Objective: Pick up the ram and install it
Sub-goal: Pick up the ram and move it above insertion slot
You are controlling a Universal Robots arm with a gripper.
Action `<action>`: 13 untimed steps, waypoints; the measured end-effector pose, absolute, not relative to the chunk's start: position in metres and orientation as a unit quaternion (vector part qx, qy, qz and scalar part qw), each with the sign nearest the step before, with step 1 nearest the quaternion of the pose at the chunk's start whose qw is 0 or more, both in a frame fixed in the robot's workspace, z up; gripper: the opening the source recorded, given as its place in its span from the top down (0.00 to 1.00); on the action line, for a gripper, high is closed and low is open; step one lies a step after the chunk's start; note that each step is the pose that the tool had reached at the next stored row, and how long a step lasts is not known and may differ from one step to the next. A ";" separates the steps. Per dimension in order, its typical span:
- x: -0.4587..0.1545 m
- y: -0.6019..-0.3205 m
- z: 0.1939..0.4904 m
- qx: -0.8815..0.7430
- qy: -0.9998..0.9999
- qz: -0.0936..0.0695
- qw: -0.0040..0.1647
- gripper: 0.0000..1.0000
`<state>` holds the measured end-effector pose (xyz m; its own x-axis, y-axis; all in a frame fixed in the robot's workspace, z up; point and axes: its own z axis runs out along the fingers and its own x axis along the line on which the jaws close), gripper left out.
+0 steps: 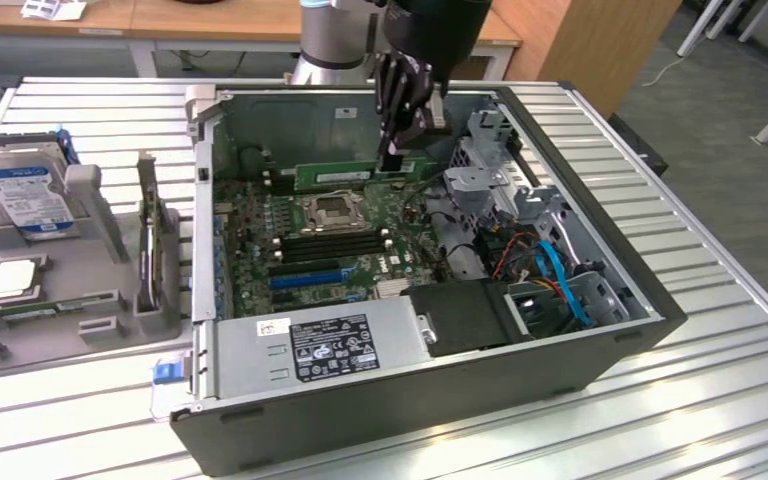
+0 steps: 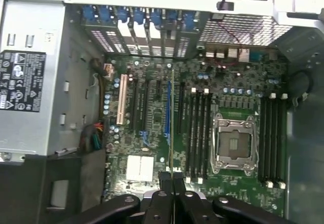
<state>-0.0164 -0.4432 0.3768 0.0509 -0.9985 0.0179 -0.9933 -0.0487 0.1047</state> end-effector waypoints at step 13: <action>-0.016 -0.413 0.377 0.720 -0.692 -0.030 0.044 0.88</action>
